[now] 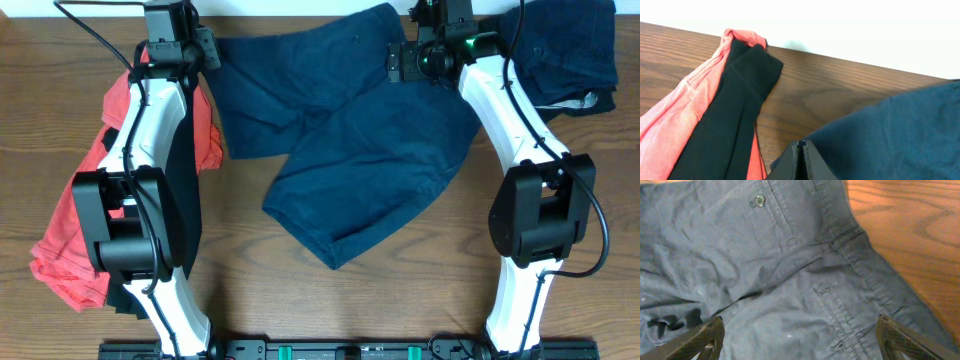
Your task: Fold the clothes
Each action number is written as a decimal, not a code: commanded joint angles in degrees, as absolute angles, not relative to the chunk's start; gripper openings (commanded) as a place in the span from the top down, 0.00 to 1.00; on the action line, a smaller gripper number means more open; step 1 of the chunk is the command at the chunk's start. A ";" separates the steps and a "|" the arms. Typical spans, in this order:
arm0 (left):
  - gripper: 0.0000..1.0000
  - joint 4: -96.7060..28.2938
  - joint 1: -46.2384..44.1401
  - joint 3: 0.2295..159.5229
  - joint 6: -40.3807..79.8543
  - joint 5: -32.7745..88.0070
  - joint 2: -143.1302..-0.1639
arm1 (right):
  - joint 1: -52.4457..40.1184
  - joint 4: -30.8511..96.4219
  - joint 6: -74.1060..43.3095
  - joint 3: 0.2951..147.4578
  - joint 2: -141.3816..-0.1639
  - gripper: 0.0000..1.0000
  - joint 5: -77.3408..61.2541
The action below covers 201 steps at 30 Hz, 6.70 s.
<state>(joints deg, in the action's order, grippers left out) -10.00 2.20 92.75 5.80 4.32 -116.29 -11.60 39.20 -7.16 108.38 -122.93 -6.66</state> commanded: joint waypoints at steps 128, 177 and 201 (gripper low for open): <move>0.94 -69.73 -31.24 76.75 19.73 -3.95 -105.45 | 1.72 35.40 -18.87 72.51 -111.70 0.59 -6.90; 0.94 -71.77 -26.70 77.06 24.32 -7.11 -84.27 | 6.15 46.13 -19.14 71.53 -89.25 0.99 -7.51; 0.94 -62.33 -31.86 78.59 25.19 -22.24 -78.91 | 6.68 47.48 -17.80 71.48 -79.88 0.99 -8.91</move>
<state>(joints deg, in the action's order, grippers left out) -63.61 -32.32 77.43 24.23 -12.91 -75.55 6.20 50.89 -18.37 70.48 -78.65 -9.54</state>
